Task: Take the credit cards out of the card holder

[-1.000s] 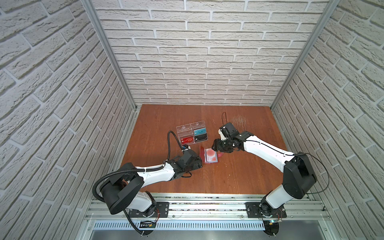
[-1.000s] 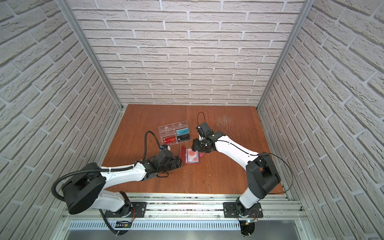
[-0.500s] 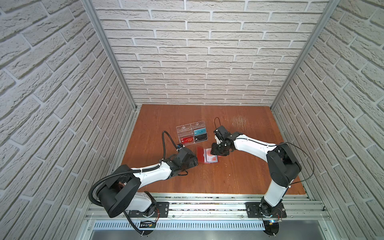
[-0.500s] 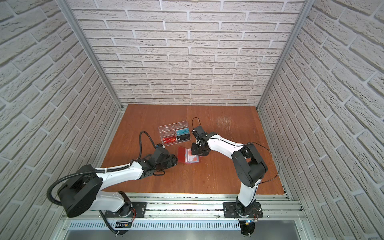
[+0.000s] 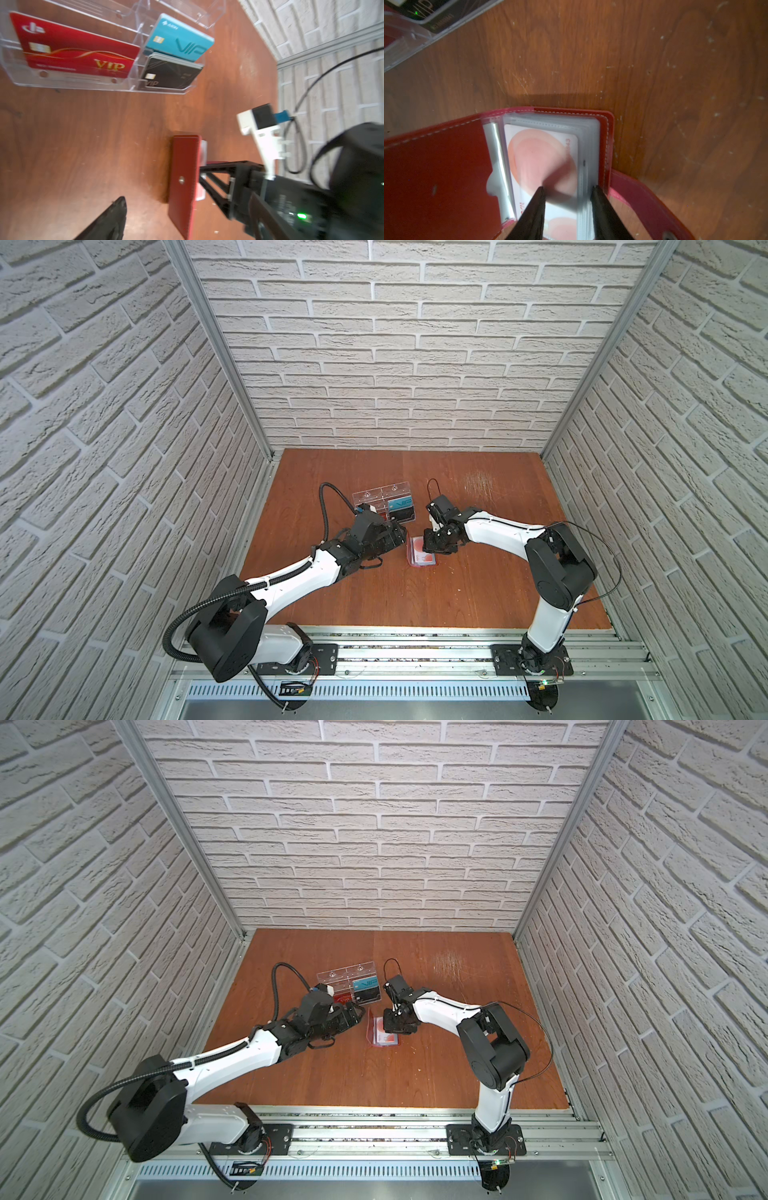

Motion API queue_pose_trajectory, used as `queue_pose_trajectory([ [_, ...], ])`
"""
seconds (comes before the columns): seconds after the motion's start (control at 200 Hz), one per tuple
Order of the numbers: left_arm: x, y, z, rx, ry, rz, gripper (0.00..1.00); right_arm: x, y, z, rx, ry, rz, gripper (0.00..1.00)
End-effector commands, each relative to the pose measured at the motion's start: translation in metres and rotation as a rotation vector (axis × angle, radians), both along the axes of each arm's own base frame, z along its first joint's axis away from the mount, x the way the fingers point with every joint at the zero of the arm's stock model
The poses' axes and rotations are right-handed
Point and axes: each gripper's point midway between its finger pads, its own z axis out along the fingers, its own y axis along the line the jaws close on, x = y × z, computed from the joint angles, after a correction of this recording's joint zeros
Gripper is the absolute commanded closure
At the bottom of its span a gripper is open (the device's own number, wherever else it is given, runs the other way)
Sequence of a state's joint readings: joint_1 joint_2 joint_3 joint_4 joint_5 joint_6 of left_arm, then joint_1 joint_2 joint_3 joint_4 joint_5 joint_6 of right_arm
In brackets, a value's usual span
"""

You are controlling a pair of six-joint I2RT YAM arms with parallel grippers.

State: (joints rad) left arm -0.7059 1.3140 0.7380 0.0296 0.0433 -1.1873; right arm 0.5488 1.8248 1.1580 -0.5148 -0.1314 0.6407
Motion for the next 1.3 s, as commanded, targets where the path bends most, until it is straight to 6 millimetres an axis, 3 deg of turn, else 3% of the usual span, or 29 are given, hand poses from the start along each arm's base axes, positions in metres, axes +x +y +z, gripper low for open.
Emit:
queue_pose_trajectory([
  [0.0, 0.009, -0.015, 0.042, -0.209, -0.032, 0.019, 0.08, -0.003, 0.003, -0.003, 0.026, -0.006, -0.008, 0.61],
  [0.415, 0.032, -0.048, 0.063, -0.492, 0.032, 0.069, 0.1, -0.005, 0.009, -0.002, 0.086, -0.012, -0.029, 0.62],
  [0.645, 0.039, -0.062, 0.047, -0.536, 0.085, 0.096, 0.11, -0.006, 0.006, 0.003, 0.086, -0.023, -0.033, 0.63],
  [0.855, 0.043, -0.062, 0.027, -0.553, 0.119, 0.137, 0.11, -0.006, 0.004, 0.002, 0.088, -0.022, -0.035, 0.64],
  [1.145, 0.047, -0.069, 0.03, -0.573, 0.123, 0.127, 0.11, -0.006, 0.005, 0.002, 0.094, -0.022, -0.035, 0.65],
  [1.295, 0.048, -0.075, 0.023, -0.58, 0.148, 0.128, 0.11, -0.006, 0.005, 0.001, 0.106, -0.02, -0.041, 0.65],
])
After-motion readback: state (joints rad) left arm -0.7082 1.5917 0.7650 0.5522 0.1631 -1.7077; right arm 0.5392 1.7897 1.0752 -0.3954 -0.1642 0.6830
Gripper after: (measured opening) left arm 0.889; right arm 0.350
